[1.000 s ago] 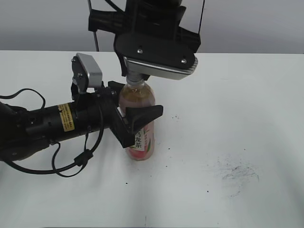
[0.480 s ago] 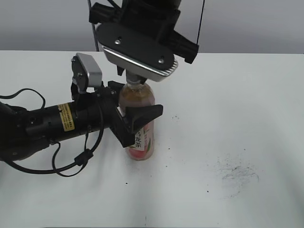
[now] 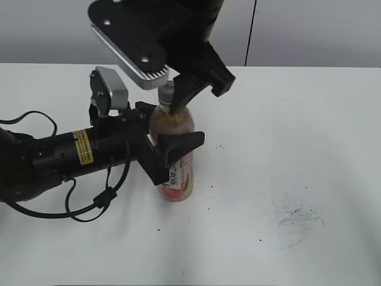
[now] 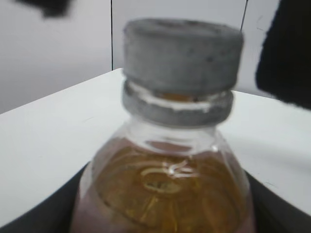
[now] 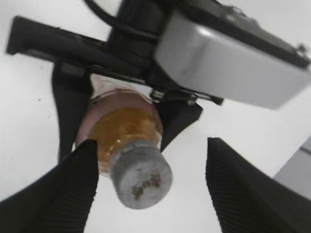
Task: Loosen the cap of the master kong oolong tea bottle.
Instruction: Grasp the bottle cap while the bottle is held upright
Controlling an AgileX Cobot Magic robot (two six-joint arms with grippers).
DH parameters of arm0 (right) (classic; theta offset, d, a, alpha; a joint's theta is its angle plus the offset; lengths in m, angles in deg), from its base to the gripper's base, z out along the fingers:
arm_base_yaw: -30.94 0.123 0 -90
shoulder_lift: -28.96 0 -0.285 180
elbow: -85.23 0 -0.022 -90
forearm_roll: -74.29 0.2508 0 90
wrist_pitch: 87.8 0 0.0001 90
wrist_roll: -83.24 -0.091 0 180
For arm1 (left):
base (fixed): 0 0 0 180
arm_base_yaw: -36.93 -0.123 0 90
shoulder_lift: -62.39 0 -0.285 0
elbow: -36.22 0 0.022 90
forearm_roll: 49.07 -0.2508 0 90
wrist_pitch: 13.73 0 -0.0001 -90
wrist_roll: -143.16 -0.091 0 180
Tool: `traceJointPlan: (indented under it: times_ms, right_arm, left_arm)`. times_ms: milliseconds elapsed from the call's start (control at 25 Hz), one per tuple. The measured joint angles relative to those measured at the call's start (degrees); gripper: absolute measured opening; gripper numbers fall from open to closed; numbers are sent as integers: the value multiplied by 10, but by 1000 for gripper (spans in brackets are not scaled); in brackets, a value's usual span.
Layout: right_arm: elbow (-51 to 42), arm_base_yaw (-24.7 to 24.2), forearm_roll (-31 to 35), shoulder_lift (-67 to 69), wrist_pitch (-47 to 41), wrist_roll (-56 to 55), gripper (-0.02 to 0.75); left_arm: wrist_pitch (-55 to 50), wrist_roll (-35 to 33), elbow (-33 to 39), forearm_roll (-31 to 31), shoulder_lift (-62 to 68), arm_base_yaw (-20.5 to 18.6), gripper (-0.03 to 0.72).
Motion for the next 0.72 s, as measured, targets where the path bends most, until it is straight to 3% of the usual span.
traceJointPlan:
  times_ms: [160,440,720]
  right_arm:
    - [-1,0,-33,0,46,-251,524]
    - [-4,0,-36,1,83,-610,524]
    - [-4,0,-23,1,28,-851,524]
  left_arm:
    - [-1,4,0,5,0,0,445]
    - [-1,3,0,3,0,0,445]
    - [-1,2,0,3,0,0,445]
